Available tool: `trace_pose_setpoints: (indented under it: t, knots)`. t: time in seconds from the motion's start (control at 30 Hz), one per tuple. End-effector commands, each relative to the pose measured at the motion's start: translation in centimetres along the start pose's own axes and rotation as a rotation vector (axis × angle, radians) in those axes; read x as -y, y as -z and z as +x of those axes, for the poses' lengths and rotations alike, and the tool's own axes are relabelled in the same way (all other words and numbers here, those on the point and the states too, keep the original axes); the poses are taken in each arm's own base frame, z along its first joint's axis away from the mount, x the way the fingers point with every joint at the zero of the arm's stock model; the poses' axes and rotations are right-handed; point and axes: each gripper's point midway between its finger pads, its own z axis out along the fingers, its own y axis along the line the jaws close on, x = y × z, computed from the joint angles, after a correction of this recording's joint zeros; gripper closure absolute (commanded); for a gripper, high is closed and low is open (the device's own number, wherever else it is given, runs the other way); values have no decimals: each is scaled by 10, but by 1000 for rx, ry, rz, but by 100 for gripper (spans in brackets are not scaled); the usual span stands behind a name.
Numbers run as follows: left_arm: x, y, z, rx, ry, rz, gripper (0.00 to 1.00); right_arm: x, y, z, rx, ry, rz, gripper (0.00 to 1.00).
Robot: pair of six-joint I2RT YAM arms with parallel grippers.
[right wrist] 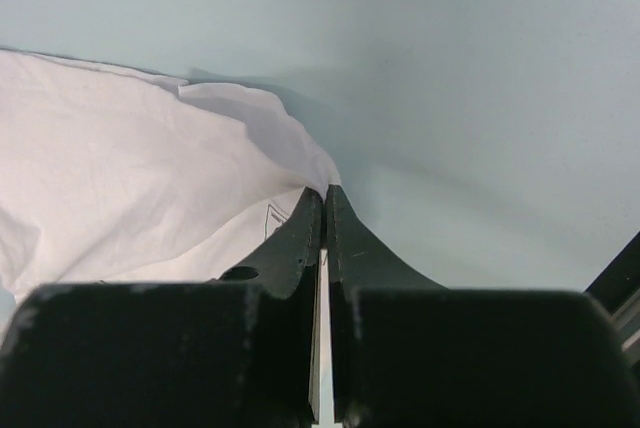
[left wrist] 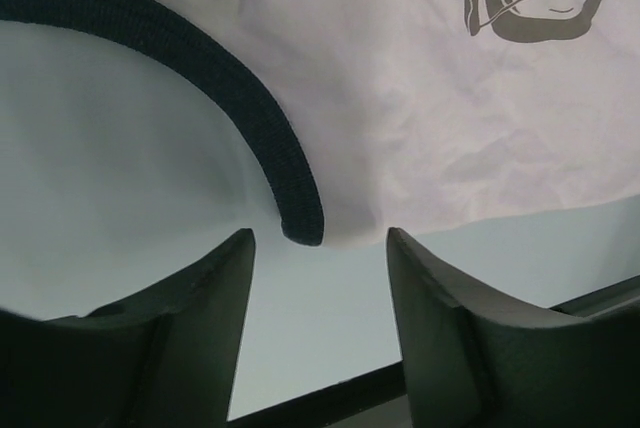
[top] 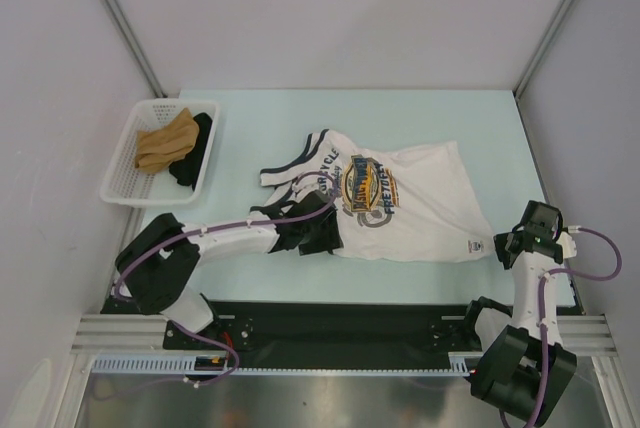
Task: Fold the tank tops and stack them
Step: Flatten the tank top out
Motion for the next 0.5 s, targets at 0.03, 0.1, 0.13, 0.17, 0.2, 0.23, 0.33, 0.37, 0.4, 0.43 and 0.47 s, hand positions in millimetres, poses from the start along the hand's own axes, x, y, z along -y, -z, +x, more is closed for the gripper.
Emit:
trace_pose_setpoints:
  t: [0.03, 0.1, 0.13, 0.17, 0.2, 0.23, 0.33, 0.37, 0.4, 0.43, 0.47]
  knots:
    - [21, -9, -1, -14, 12, 51, 43, -10, 6, -9, 27, 0, -38, 100]
    - [22, -13, 1, -19, 12, 51, 48, -10, 6, -9, 27, -2, -40, 100]
    - [22, -15, 1, -18, 11, 51, 49, -9, 5, -8, 25, -2, -37, 100]
    - [24, -16, 0, -16, 10, 54, 49, -10, 5, -8, 25, -2, -43, 100]
    - [24, -17, 0, -17, 7, 51, 51, -10, 5, -8, 23, -2, -40, 100]
    - [23, -20, 2, -23, 4, 45, 54, -11, 5, -8, 25, -2, -45, 100]
    - [25, -22, 0, -21, -8, 54, 92, -14, 6, -8, 23, 7, -58, 100]
    - [24, -22, -2, -17, -10, 45, 100, -16, 7, -9, 23, 21, -66, 100]
    - [20, -21, -7, -8, -18, 31, 100, -19, 8, -8, 23, 39, -77, 100]
    - [20, -18, -14, 6, -23, 23, 99, -21, 9, -9, 28, 49, -78, 100]
    - [13, -14, -18, 10, -26, -1, 100, -26, 12, -9, 30, 67, -84, 100]
